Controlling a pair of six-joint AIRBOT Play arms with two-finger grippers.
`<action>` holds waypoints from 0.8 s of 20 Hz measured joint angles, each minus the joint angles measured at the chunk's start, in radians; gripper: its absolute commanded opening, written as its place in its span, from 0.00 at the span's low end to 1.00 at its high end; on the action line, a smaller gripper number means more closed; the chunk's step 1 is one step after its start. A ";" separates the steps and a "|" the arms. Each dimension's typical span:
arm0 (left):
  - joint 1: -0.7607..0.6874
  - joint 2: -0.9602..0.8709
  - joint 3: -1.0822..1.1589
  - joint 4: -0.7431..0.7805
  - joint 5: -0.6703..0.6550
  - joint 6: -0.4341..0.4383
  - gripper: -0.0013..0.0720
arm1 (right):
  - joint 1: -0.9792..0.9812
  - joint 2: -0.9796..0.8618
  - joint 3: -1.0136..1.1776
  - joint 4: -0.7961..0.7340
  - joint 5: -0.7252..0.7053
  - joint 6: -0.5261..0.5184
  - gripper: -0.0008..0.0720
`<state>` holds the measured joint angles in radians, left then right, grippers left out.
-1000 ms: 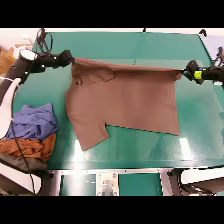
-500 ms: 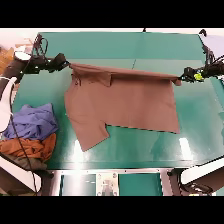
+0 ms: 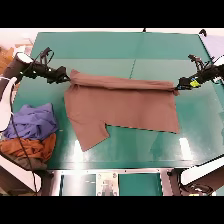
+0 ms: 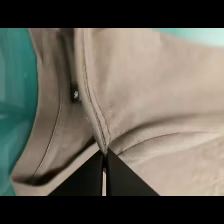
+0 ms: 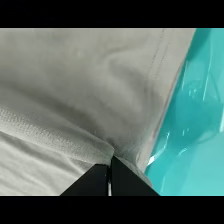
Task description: Fold the shirts.
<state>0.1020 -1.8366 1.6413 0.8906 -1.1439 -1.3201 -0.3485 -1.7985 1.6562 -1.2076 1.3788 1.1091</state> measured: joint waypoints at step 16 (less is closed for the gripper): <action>-0.035 -0.019 -0.001 0.115 -0.210 -0.087 0.05 | 0.043 0.000 -0.046 -0.072 -0.006 -0.020 0.03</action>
<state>0.0666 -1.8561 1.6402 1.0054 -1.3540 -1.4067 -0.3058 -1.7988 1.6104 -1.2800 1.3724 1.0889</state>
